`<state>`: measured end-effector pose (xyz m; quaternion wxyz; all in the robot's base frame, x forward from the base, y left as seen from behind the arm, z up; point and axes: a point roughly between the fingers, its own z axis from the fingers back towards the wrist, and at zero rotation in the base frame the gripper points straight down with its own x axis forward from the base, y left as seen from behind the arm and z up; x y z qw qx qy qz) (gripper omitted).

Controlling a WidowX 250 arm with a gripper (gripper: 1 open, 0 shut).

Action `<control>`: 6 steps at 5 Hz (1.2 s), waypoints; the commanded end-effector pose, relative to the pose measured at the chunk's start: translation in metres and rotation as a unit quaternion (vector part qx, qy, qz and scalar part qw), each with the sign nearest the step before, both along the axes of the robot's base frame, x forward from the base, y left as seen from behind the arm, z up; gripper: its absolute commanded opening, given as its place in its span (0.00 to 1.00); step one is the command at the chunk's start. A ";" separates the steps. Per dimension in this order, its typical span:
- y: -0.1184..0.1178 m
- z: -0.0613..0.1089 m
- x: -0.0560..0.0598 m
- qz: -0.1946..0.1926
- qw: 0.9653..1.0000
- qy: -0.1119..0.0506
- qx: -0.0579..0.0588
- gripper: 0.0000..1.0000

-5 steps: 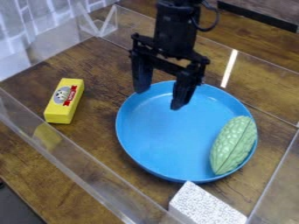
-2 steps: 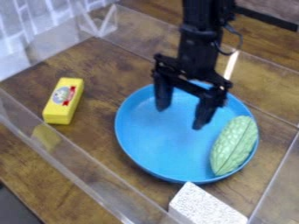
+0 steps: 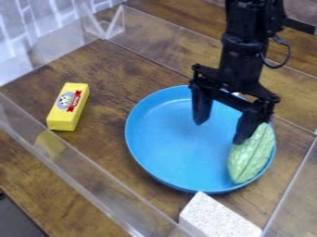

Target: Put the green object in the blue tray

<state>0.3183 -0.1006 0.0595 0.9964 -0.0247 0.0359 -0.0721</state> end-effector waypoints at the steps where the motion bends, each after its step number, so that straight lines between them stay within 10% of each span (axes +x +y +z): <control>1: -0.016 0.011 0.010 -0.012 0.999 -0.033 -0.011 1.00; 6: -0.030 -0.020 0.036 -0.015 0.999 -0.037 -0.007 1.00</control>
